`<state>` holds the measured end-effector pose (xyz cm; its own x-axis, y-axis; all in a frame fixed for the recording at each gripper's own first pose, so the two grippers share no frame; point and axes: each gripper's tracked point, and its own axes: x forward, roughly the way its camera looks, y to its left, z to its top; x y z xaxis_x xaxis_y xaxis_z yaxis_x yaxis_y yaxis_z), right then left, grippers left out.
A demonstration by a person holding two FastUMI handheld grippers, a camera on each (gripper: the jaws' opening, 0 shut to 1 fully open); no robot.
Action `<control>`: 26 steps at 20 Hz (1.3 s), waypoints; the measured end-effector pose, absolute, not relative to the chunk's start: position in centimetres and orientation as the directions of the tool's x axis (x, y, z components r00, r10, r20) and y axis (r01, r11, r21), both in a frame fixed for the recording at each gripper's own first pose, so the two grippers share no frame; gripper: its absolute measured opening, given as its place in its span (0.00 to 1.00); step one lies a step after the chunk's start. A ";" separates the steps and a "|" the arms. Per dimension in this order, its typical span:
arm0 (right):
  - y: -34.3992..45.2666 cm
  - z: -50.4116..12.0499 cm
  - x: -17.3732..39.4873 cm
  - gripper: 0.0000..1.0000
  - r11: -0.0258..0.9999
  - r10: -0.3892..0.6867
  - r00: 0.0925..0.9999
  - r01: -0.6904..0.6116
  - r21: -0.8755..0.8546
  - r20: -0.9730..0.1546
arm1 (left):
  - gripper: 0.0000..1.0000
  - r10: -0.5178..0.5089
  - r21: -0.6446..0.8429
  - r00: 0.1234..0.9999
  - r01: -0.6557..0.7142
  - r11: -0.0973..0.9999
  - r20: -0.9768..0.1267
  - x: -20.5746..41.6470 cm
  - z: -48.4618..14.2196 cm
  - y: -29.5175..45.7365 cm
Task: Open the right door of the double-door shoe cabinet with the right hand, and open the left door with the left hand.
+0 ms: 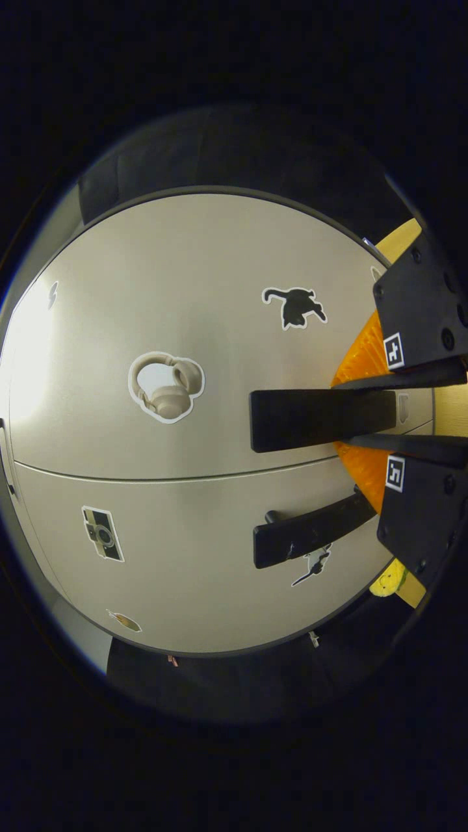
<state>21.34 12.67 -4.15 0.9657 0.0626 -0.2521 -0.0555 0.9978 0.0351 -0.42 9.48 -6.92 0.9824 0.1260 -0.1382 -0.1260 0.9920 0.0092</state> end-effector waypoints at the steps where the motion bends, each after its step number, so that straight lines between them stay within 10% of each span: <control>1: 12.8 -4.3 21.2 0.22 0.998 0.066 0.967 -0.062 0.024 -0.245 | 0.95 0.121 0.020 0.983 -0.119 0.993 -0.138 -0.6 -6.9 9.6; 16: 10.6 -2.8 16.7 0.12 0.993 0.104 0.967 -0.089 0.075 -0.231 | 0.95 -0.055 0.079 0.988 0.067 0.995 -0.142 -1.7 -6.0 4.0; 26: 6.1 -1.7 13.5 0.12 0.983 0.183 0.959 -0.176 0.054 -0.214 | 0.95 0.000 0.060 0.991 0.008 0.998 -0.135 -4.5 -6.4 -3.8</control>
<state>13.46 6.07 -1.68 0.9594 0.1832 -0.2143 -0.1757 0.9830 0.0540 -4.54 -3.84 -6.36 0.9908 0.0000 -0.1353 0.0082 0.9982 0.0599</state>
